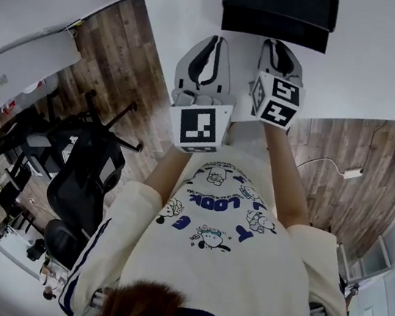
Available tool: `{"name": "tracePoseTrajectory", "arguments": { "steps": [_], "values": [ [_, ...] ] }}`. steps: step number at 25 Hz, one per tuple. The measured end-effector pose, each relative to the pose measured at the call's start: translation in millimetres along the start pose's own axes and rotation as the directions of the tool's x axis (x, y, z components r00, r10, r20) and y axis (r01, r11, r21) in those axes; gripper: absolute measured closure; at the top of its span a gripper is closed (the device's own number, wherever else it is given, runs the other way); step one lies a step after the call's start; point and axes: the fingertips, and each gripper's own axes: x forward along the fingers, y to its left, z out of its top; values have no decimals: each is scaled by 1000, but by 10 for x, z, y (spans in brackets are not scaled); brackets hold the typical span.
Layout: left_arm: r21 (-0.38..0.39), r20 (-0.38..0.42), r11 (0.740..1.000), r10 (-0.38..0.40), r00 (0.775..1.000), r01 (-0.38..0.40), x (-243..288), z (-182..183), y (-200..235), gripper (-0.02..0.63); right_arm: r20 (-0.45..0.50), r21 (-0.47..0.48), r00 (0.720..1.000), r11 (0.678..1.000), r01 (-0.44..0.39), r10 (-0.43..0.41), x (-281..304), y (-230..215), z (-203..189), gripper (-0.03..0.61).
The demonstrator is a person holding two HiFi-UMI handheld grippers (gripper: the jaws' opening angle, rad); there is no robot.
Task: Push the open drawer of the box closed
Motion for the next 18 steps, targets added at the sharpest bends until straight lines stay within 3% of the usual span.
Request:
{"name": "tracePoseTrajectory", "arguments": {
  "steps": [18],
  "values": [
    [-8, -13, 1000, 20, 1000, -20, 57, -51, 54, 584, 22, 0, 1000, 1000, -19, 20, 270, -52, 278, 492]
  ]
}}
